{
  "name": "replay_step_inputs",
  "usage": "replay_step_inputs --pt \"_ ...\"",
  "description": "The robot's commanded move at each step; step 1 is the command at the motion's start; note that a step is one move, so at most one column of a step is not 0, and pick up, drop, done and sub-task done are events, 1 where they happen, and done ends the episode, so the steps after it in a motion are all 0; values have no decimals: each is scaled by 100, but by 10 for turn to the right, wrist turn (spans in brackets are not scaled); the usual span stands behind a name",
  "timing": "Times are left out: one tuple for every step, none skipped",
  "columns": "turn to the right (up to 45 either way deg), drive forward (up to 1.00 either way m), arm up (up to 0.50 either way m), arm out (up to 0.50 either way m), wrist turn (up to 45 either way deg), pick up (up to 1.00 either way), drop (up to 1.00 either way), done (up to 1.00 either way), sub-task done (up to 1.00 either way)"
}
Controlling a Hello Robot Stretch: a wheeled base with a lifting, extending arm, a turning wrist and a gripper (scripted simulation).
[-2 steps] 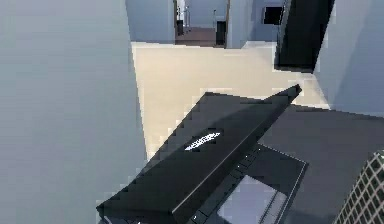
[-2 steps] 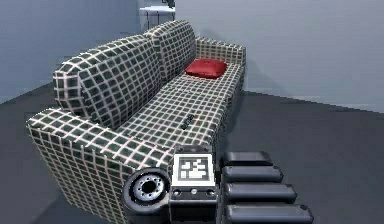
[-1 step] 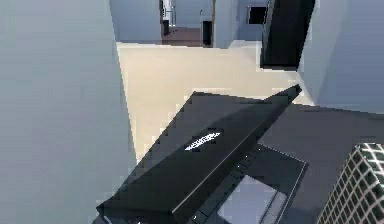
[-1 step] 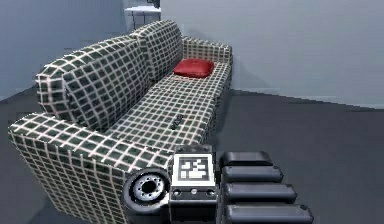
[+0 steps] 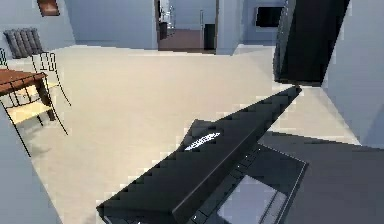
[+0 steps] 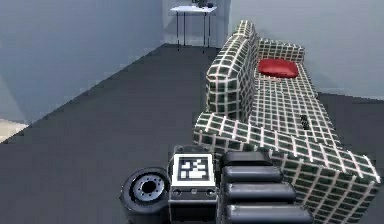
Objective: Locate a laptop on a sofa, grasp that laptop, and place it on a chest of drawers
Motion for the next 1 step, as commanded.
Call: replay_step_inputs --pt "0 60 0 0 0 0 0 0 0"
